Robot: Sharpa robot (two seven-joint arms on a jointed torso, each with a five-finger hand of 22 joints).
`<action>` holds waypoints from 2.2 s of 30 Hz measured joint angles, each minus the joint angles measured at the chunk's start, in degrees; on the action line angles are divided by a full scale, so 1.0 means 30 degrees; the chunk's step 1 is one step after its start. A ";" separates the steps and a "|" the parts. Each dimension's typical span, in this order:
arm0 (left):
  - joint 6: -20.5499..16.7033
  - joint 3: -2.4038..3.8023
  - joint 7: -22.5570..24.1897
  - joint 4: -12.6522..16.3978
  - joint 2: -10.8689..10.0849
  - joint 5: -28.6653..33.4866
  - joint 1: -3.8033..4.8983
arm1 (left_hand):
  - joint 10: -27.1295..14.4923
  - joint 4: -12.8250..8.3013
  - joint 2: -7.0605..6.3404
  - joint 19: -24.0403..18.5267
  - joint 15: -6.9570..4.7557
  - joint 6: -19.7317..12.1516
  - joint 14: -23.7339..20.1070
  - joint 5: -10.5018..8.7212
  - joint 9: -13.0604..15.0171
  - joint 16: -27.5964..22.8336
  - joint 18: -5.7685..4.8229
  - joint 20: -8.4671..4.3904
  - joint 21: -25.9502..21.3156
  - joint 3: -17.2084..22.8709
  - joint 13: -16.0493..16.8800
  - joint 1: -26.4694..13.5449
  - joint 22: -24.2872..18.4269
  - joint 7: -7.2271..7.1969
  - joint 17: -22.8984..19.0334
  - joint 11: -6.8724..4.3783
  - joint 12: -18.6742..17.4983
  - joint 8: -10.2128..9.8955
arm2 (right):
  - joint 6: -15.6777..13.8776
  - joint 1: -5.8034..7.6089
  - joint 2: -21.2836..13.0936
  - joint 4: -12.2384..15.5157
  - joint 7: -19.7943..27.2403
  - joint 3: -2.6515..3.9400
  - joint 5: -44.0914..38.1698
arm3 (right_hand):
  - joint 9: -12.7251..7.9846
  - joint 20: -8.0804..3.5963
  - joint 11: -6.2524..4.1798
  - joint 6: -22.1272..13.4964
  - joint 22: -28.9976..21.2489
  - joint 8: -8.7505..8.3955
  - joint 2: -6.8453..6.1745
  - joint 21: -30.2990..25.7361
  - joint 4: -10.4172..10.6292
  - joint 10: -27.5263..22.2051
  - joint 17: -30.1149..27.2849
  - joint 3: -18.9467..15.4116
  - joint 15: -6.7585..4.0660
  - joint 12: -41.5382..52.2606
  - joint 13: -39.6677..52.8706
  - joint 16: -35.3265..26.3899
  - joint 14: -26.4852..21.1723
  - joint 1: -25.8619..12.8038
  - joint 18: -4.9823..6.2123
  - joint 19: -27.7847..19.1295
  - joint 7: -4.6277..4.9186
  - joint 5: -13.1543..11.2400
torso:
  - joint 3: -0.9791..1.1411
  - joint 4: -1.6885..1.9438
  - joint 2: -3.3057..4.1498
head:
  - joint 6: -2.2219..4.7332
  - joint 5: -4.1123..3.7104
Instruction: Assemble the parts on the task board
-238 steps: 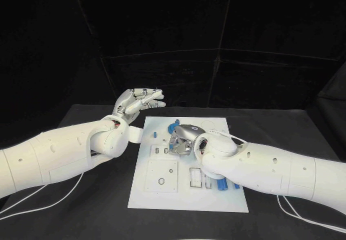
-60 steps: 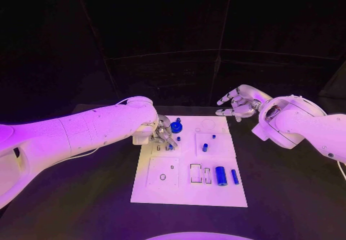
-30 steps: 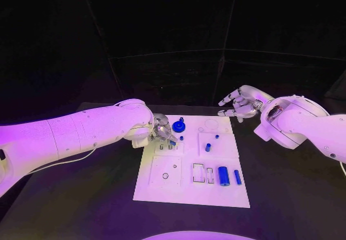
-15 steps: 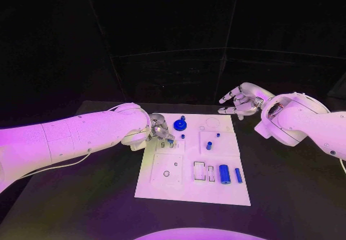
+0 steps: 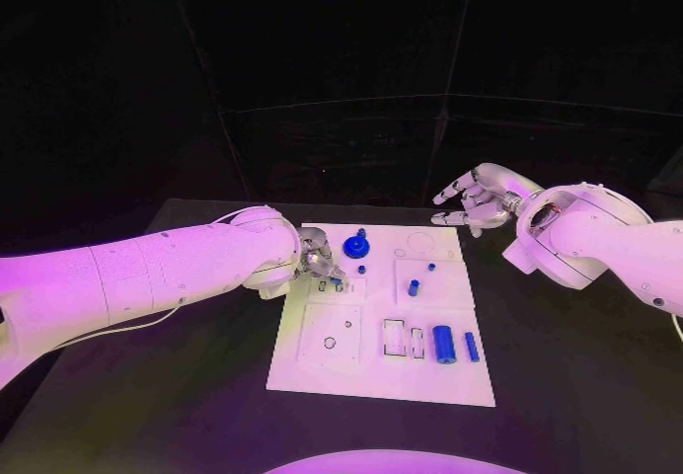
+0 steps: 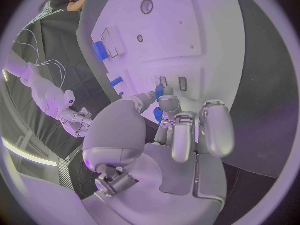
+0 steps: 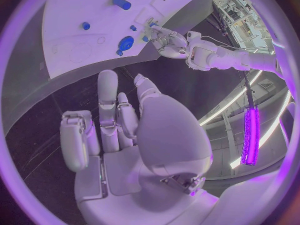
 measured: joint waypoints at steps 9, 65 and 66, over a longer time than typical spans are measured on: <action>0.0365 -0.0068 -0.0081 -0.0184 0.0165 -0.0189 -0.0046 | -0.0002 -0.0021 0.0016 0.0000 0.0000 0.0000 0.0000 0.0057 -0.0005 0.0000 0.0000 0.0000 -0.0001 0.0018 -0.0021 0.0016 -0.0036 0.0001 0.0000 0.0004 0.0000 -0.0002 | 0.0013 0.0000 0.0063 0.0000 0.0004 -0.0002 -0.0001 | 0.0001 0.0000 0.0000 0.0000 0.0000 0.0000 0.0000 0.0000 0.0000 0.0000 0.0001 0.0000 0.0000 0.0000 0.0000 0.0000 0.0000 0.0000 0.0001 0.0000 0.0000 0.0000 | 0.0009 0.0000 0.0007 | -0.0016 -0.0009; 0.2113 -0.0058 -0.0158 -0.0870 0.0824 -0.0571 0.0005 | 0.0377 -0.1302 0.0209 0.0069 0.0001 0.0412 0.0000 -0.0069 -0.0095 0.0000 0.0000 -0.0069 0.0049 0.1536 0.0324 -0.2022 0.0216 -0.0270 -0.0001 -0.0111 0.0569 0.0212 | 0.0076 -0.0001 0.0204 -0.0022 0.0036 -0.0001 -0.0003 | 0.0001 0.0000 0.0000 0.0000 0.0000 0.0000 0.0076 0.0000 0.0000 0.0001 0.0000 0.0000 0.0000 0.0001 0.0002 0.0000 0.0000 0.0075 0.0001 0.0000 0.0000 0.0000 | 0.0044 0.0000 0.0011 | -0.0146 -0.0018; 0.2132 -0.0057 -0.0163 -0.0915 0.0856 -0.0572 0.0007 | 0.0387 -0.1292 0.0252 0.0069 0.0001 0.0413 0.0000 -0.0069 -0.0105 0.0000 -0.0001 -0.0069 0.0049 0.1550 0.0336 -0.2089 0.0238 -0.0270 -0.0001 -0.0121 0.0572 0.0224 | 0.0077 -0.0001 0.0207 -0.0023 0.0036 -0.0001 -0.0003 | 0.0000 0.0000 0.0001 -0.0001 0.0000 0.0000 0.0076 0.0000 0.0000 0.0000 0.0000 0.0001 0.0000 0.0001 0.0002 0.0000 0.0000 0.0075 0.0001 0.0000 0.0000 0.0000 | 0.0044 0.0000 0.0011 | -0.0146 -0.0016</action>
